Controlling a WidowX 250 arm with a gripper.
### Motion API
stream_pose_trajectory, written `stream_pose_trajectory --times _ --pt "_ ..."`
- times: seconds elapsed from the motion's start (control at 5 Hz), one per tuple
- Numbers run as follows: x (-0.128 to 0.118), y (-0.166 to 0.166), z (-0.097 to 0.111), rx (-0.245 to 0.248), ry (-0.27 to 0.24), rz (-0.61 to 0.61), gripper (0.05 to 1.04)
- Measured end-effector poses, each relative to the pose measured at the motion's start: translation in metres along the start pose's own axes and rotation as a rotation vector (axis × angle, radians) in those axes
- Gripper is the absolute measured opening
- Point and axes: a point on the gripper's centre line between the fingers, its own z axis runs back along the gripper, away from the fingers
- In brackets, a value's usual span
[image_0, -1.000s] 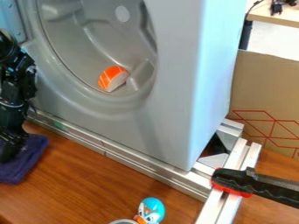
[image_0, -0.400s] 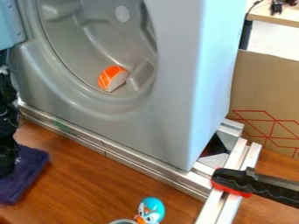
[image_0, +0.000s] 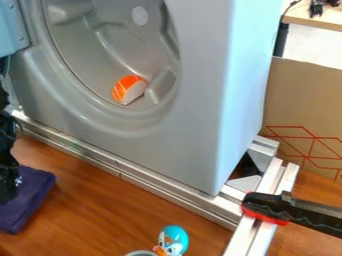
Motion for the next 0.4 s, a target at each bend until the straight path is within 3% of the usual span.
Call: stream_pose_trajectory --times 0.2,0.4 --pt "-0.023 -0.011 0.009 0.010 0.016 -0.012 1.001" --pt "-0.032 -0.022 0.012 -0.018 -0.005 -0.042 1.001"
